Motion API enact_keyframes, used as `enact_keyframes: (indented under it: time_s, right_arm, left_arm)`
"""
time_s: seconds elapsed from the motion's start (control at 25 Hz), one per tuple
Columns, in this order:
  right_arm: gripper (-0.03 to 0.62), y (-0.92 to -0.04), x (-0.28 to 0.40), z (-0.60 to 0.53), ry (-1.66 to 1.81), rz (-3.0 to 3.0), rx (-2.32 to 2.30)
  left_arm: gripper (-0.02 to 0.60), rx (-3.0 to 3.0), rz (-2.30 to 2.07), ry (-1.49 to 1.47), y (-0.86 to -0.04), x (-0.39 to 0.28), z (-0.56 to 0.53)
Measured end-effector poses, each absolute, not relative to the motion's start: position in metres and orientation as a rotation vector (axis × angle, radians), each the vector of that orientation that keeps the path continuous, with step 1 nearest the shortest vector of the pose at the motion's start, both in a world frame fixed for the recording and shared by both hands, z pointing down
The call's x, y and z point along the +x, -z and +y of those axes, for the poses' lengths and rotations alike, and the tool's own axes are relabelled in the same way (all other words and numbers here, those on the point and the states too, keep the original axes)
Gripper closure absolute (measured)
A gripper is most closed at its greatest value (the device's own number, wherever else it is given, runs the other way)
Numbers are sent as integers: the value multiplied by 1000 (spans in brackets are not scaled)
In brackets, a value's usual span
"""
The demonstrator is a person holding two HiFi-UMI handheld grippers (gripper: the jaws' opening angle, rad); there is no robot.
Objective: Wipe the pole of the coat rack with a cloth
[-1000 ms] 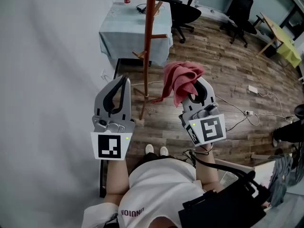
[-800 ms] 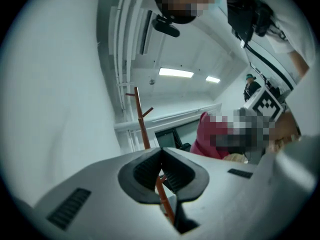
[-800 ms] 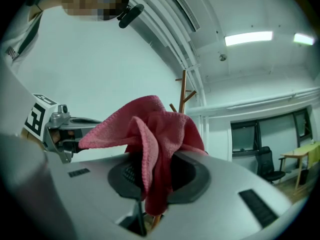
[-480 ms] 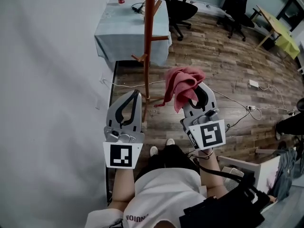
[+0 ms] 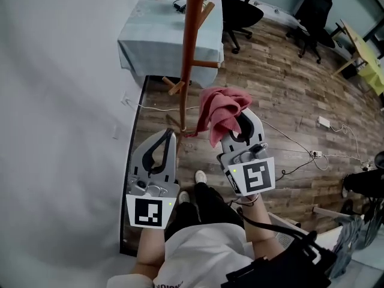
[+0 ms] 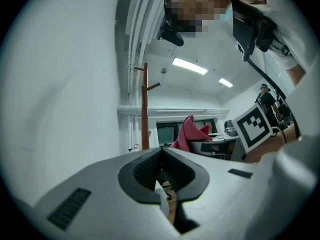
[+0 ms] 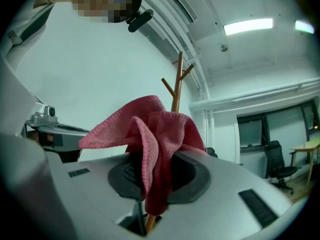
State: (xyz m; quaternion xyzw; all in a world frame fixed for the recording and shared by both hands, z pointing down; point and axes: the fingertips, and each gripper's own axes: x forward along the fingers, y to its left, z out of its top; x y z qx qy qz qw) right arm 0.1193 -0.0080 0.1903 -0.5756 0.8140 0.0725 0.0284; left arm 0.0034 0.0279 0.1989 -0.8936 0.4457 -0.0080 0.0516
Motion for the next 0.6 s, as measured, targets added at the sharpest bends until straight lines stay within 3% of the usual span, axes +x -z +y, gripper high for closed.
enact_keyframes:
  time_s: [0.36, 0.6]
  right_arm:
    - [511, -209, 112, -69, -295, 2511, -1680]
    - [510, -239, 102, -90, -380, 2557, -1734]
  left_arm:
    - [568, -2669, 1441, 176, -247, 15, -6]
    - [568, -2679, 1463, 122, -264, 11, -28]
